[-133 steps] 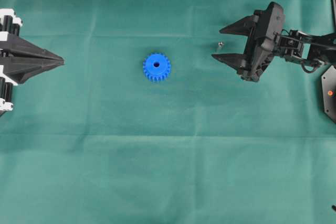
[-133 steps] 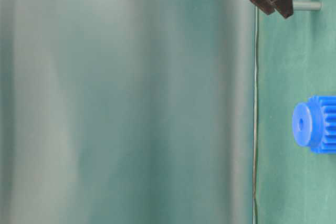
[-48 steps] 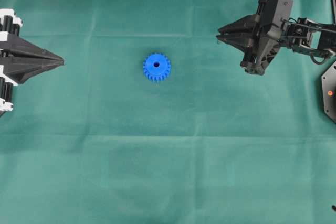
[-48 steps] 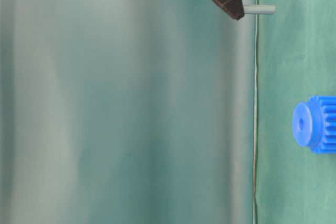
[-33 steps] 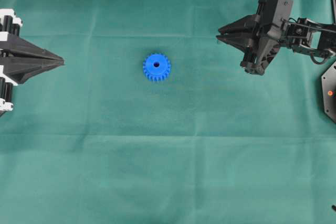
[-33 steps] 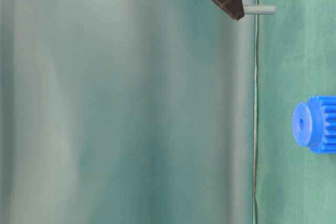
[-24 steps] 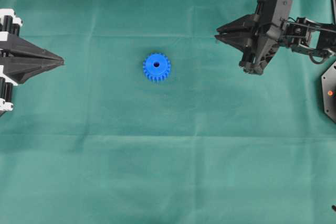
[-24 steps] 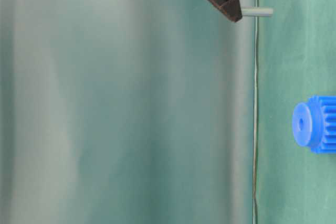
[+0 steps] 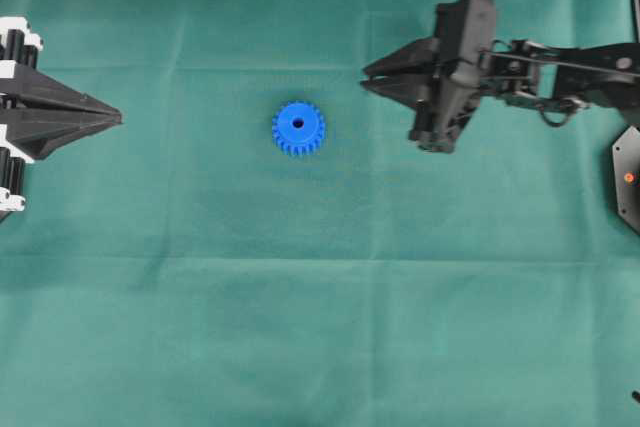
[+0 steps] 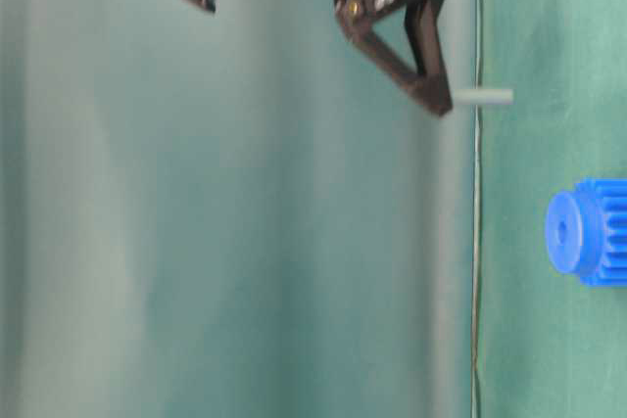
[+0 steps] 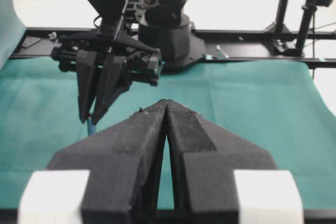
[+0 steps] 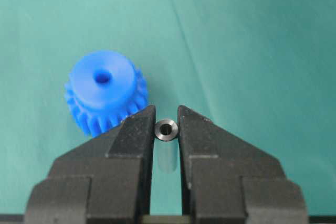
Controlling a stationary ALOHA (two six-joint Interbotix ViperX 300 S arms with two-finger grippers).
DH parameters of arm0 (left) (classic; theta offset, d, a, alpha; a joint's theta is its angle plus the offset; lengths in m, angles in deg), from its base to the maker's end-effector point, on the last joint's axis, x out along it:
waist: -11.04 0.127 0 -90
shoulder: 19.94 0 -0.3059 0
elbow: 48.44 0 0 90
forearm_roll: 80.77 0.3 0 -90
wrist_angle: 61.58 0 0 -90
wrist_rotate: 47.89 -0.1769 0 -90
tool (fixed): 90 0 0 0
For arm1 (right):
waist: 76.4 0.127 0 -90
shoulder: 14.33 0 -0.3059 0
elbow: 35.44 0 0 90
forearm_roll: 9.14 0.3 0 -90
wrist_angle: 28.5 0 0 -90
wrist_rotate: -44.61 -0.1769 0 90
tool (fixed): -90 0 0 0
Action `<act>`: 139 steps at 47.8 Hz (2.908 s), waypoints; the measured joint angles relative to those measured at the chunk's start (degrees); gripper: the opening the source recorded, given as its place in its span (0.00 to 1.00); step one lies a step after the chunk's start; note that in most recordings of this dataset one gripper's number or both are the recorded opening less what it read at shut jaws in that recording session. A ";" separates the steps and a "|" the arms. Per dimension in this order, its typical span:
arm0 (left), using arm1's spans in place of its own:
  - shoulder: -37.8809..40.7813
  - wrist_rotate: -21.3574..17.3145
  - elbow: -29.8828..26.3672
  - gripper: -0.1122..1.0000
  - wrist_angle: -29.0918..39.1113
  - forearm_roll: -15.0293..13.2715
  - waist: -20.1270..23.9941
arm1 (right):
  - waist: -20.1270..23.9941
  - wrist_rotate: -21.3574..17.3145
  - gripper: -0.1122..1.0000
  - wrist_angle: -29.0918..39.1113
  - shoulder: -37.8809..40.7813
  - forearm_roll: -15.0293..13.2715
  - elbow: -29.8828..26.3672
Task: Insert the shaft placed at a random location into the center hole of the small gear at another random location.
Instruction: 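Carry the held shaft left over the blue gear's center hole, then lower the shaft into the gear's center hole with the right gripper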
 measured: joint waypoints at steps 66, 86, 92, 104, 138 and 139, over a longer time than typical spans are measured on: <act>0.00 0.09 0.00 0.10 0.09 0.00 0.00 | 5.01 0.00 0.22 3.34 10.28 0.00 -14.06; 0.00 0.09 0.00 0.10 0.09 0.00 0.00 | 5.01 0.00 0.22 2.46 13.10 0.00 -14.15; 0.00 0.09 0.00 0.10 0.09 0.00 0.00 | 5.01 0.00 0.22 1.93 13.97 0.00 -14.15; 0.00 0.09 0.00 0.10 0.09 0.00 0.00 | 5.01 0.00 0.22 1.85 14.85 0.00 -14.24; 0.00 0.09 0.00 0.10 0.09 0.00 0.00 | 5.01 0.09 0.22 -0.35 18.37 1.41 -14.24; 0.00 0.09 0.00 0.10 0.09 0.09 0.00 | 5.01 0.00 0.22 -0.35 18.54 1.49 -14.24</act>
